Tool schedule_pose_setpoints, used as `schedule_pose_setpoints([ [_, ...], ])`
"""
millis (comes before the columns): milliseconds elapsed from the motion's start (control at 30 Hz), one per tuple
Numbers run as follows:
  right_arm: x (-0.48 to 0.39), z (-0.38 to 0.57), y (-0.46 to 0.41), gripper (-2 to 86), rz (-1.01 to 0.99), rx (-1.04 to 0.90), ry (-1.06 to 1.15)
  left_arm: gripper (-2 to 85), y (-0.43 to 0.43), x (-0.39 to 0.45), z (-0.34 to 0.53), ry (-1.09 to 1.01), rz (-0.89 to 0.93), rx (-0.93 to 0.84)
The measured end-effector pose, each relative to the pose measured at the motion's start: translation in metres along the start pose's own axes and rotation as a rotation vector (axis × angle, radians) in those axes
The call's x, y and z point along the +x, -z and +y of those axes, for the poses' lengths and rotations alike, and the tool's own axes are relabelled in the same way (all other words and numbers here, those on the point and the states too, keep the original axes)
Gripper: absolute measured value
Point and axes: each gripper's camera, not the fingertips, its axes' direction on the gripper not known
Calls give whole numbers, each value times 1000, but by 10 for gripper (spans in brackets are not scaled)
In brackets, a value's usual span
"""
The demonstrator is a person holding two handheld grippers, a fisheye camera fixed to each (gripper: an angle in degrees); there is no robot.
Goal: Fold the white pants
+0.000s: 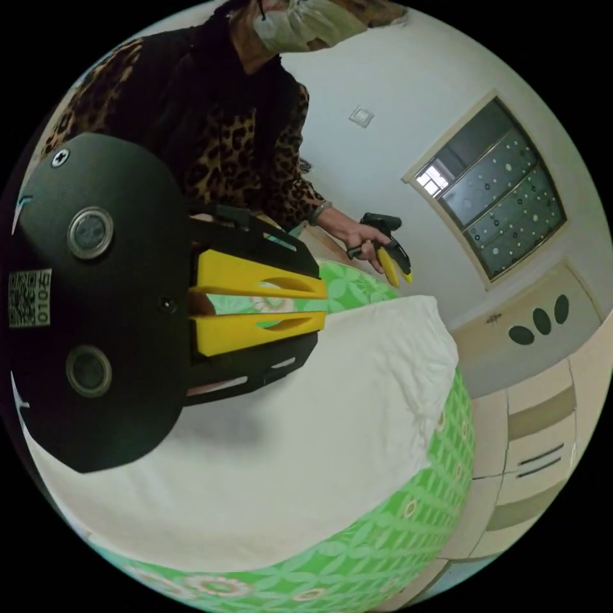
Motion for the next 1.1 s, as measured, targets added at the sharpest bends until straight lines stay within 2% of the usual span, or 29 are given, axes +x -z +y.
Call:
schedule_pose_setpoints([
  [200,3,-4,-41,53,-78,30,-39,128,-35,0,-32,135,42,-22],
  [400,24,14,-52,45,-109,59,-120,133,-60,7,-71,127,101,-69],
  [567,44,35,-53,43,-205,125,-188,130,-37,10,-73,105,125,-23],
  [633,49,40,-57,43,-218,141,-210,130,-43,-3,-76,143,132,-62],
  [733,52,45,-67,43,-237,141,-230,123,-41,-17,-78,196,259,-66],
  [833,47,47,-72,42,-218,128,-225,112,-32,-27,-69,157,368,-85],
  [867,44,47,-73,41,-201,126,-214,108,-30,-41,-63,195,359,-115],
  [967,40,48,-78,40,-206,125,-201,96,2,-69,-52,310,232,15],
  [1033,37,47,-81,40,-215,129,-195,99,12,-63,-56,278,286,49],
  [1100,34,46,-83,40,-198,127,-190,108,10,-31,-70,194,233,16],
])
